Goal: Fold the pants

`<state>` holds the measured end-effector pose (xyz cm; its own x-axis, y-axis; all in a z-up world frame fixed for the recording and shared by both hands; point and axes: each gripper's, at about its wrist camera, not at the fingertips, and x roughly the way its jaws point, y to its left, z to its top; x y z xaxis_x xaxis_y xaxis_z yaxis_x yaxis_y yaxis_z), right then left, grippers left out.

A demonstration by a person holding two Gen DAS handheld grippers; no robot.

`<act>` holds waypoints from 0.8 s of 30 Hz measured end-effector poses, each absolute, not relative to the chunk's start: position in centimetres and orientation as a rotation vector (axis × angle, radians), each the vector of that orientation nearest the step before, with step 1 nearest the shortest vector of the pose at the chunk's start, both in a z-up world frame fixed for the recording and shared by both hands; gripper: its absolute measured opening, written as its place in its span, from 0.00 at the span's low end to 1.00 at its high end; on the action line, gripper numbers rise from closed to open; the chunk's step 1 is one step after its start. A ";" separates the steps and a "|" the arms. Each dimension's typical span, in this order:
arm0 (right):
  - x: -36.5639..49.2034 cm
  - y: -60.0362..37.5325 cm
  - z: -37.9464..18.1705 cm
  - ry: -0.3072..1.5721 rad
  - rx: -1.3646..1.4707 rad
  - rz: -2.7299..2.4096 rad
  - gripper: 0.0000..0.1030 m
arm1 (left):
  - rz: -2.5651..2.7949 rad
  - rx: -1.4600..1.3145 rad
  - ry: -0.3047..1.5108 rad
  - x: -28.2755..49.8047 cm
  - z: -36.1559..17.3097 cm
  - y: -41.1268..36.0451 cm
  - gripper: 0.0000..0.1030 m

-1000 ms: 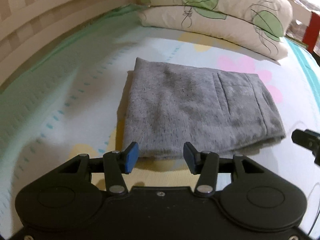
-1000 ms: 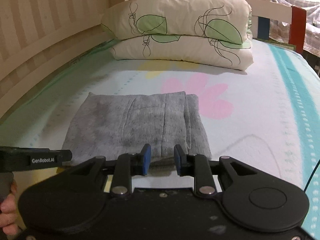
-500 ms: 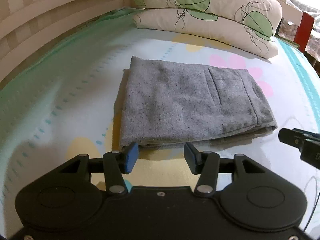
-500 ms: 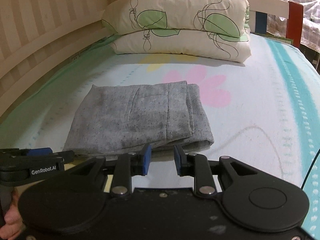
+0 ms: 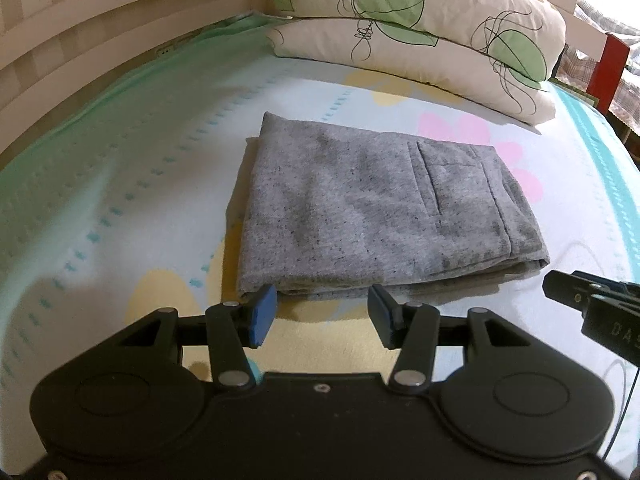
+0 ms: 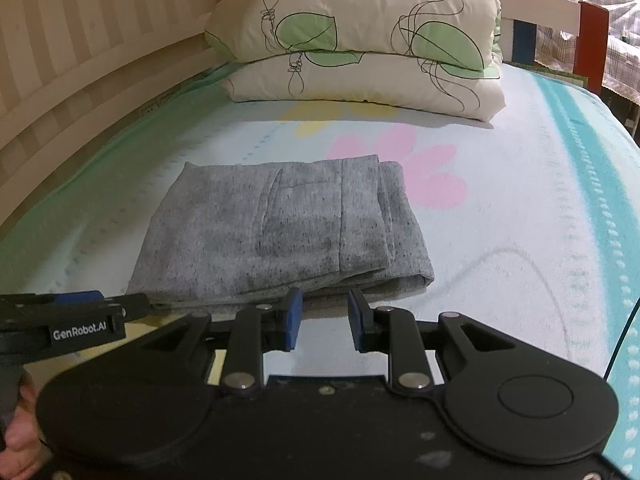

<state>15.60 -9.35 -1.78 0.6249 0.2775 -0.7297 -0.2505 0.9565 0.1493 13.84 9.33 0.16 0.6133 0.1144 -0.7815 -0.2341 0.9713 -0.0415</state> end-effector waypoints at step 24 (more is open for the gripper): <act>15.9 -9.1 -2.3 0.849 0.040 0.309 0.24 | 0.208 -0.140 0.904 14.0 0.0 9.1 0.56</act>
